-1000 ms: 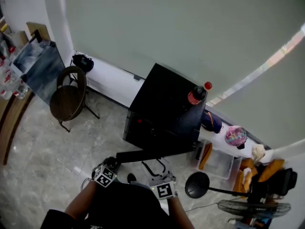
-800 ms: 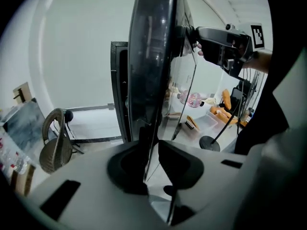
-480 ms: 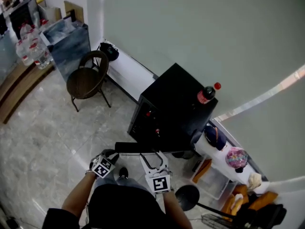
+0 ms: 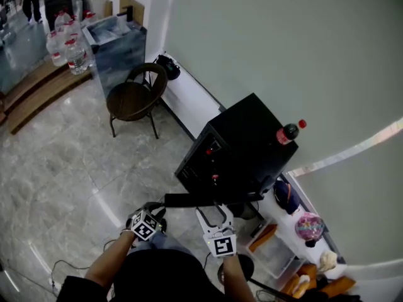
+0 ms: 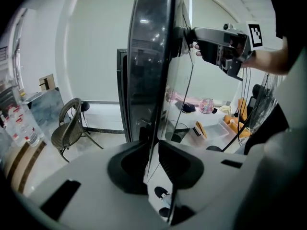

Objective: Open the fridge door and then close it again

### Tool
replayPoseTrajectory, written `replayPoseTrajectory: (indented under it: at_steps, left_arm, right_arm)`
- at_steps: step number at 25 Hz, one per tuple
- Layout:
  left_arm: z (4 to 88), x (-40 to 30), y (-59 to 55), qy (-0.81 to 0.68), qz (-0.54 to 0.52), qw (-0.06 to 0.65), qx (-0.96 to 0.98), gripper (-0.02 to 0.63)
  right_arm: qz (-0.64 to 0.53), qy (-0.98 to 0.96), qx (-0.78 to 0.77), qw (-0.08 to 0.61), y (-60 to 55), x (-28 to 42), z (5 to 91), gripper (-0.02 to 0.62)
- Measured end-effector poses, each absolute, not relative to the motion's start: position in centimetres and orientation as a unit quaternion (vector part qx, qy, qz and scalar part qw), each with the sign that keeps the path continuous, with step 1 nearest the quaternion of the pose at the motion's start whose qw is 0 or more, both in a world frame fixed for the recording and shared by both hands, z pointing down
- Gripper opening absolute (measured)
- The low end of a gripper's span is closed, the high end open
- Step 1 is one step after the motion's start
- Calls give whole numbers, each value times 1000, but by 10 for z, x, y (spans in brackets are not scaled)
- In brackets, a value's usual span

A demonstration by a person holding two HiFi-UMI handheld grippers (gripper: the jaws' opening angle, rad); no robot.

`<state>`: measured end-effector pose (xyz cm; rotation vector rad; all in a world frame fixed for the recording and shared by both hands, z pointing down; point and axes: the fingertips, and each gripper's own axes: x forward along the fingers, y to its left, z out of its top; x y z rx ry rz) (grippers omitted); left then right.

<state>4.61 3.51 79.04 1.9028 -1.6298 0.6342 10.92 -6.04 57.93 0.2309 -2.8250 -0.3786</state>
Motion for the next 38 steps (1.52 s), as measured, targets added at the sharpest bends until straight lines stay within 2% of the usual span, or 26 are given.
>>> replayPoseTrajectory:
  at_steps: [24,38]
  left_arm:
    - [792,158,92,-701,201,320,605,61]
    - [790,208,106,-706,190,332,596,54]
  right_arm:
    - [-156,-978,-29,136,-19,186,581,227]
    - [-158,-975,-67,144,-11,220,582,230]
